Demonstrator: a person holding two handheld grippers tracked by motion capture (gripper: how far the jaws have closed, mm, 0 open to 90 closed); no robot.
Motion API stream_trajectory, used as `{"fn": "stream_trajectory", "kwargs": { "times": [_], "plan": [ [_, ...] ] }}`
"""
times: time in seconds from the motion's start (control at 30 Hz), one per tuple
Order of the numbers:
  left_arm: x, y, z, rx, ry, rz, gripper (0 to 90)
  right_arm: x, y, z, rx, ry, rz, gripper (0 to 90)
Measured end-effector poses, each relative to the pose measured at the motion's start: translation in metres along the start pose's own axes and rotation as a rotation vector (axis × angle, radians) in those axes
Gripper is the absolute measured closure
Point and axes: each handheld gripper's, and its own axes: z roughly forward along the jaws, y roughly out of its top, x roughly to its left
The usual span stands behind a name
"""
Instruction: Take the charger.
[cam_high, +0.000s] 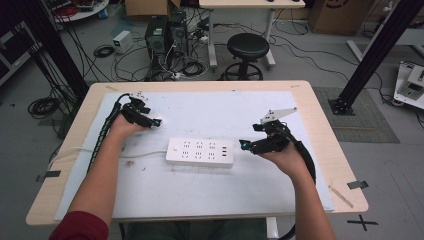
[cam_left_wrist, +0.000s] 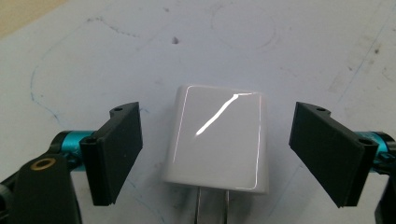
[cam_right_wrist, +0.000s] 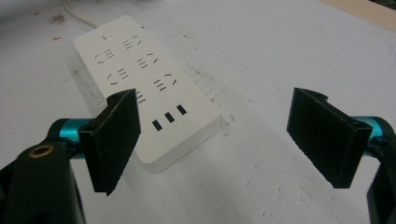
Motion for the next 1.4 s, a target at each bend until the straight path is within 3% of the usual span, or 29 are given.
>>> {"fn": "stream_trajectory", "kwargs": {
  "times": [0.23, 0.5, 1.4],
  "plan": [
    [-0.0015, -0.0003, 0.0026, 0.019, 0.009, 0.012, 18.3, 0.0006, -0.0001, -0.0007, 0.003, -0.002, 0.004, 17.8],
    [-0.001, -0.003, 0.0049, 0.047, 0.01, 0.019, 26.3, 0.0006, -0.0009, -0.0026, -0.002, -0.004, 0.008, 17.8],
    [-0.0033, -0.0025, 0.0017, 0.055, 0.011, 0.049, 42.4, -0.0006, -0.0016, -0.0016, -0.002, -0.002, 0.014, 17.8]
  ]
}}
